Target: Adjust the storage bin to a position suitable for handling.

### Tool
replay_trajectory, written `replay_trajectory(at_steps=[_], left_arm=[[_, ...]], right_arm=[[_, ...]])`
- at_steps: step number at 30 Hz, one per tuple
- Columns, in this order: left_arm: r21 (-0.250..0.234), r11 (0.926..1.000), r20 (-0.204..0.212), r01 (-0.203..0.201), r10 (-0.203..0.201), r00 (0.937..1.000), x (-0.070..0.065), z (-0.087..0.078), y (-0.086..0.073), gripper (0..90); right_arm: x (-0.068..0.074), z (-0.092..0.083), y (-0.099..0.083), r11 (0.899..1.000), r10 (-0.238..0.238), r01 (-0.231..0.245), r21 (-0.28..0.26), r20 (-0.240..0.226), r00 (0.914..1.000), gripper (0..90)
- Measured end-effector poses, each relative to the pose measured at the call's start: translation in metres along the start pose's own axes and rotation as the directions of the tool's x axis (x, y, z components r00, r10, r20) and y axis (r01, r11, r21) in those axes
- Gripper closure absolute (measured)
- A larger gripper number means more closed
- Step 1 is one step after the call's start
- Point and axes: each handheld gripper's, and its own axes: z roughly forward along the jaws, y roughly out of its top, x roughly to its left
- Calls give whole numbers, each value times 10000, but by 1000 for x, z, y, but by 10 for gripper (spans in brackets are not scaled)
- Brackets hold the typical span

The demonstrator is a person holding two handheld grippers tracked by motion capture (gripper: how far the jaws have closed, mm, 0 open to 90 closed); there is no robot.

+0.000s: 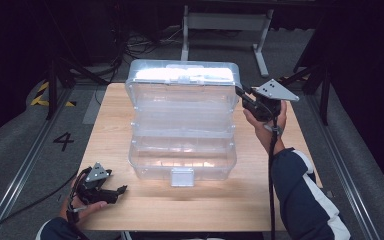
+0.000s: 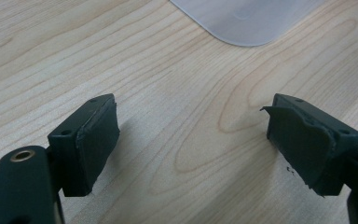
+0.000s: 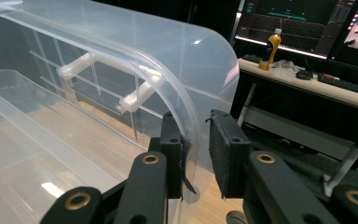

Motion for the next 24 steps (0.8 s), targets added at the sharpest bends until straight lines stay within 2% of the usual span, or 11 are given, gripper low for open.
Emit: replay_trajectory(at_steps=[3,13,16,24], left_arm=[[-23,10000,-3,-30,30,10000,0,0,0,171],[-10,9998,-8,-176,176,9998,2,2,3,167],[17,10000,89,-89,89,9999,1,2,2,167],[16,10000,88,-88,88,9999,1,2,2,167]], right_arm=[[-1,3,3,9996,-280,279,58,181,9994,803],[-12,17,8,9996,-124,120,247,154,9998,822],[-15,21,9,9995,-87,82,302,146,9999,827],[-17,24,11,9993,-138,135,359,78,9999,836]])
